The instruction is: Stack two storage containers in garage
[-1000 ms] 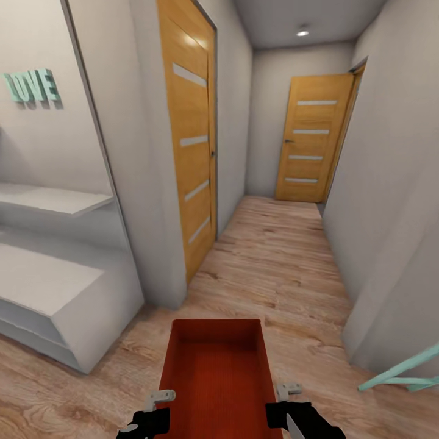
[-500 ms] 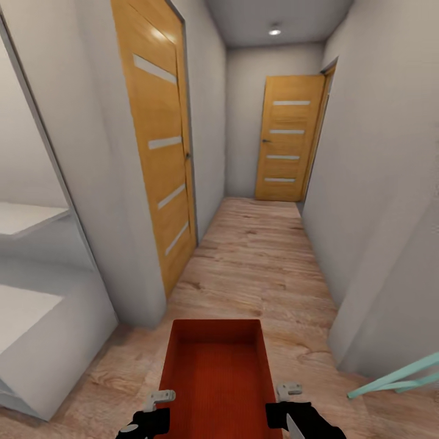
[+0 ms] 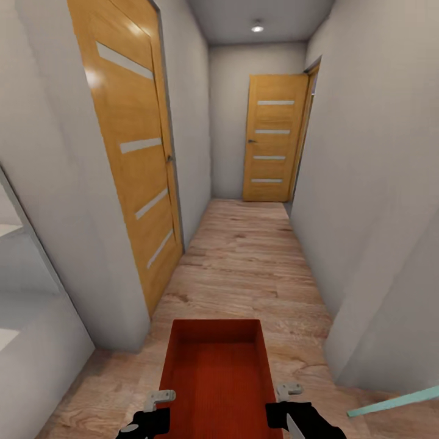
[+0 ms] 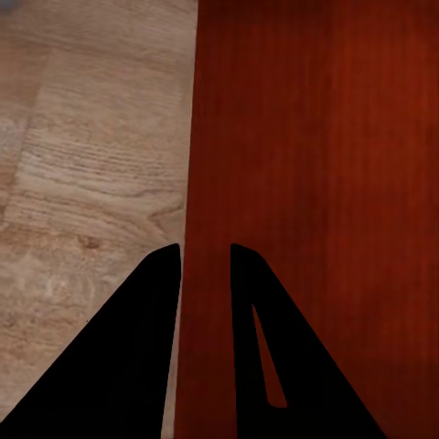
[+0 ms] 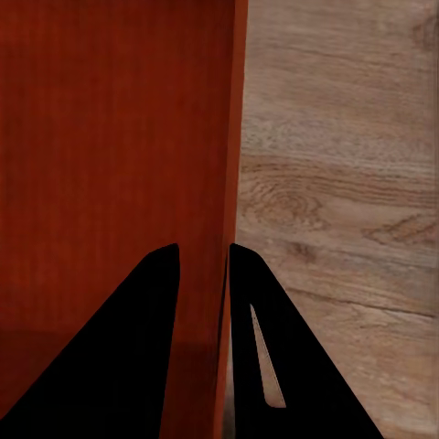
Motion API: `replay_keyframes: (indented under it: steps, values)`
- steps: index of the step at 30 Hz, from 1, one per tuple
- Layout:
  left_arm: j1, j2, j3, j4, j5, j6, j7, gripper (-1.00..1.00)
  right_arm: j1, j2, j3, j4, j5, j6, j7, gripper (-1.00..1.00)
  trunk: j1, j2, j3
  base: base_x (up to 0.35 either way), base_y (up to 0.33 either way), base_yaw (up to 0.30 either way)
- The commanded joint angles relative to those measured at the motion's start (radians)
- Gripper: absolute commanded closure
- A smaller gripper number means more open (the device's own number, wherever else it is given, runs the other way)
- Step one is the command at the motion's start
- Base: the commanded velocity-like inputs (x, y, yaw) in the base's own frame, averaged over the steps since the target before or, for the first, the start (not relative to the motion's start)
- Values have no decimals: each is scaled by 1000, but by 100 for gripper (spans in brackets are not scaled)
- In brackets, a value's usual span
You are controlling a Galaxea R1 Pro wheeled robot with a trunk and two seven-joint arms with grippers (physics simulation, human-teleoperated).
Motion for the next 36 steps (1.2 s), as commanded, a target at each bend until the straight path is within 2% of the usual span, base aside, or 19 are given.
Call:
replay_keyframes:
  steps: [1, 11, 36]
  values:
    - [-1, 2, -2, 5, -5, 5, -21, 100, 0, -34, 28, -5, -19, 6, 15, 100, 1, 0, -1, 342, 1, -108]
    - [-1, 2, -2, 4, -5, 5, -21, 100, 0, -34, 28, -5, -19, 6, 15, 100, 1, 0, -1, 342, 0, -181]
    - [-1, 2, -2, 5, -5, 5, -21, 100, 1, -34, 30, -5, -16, 6, 14, 100, 1, 0, -1, 343, 0, -70]
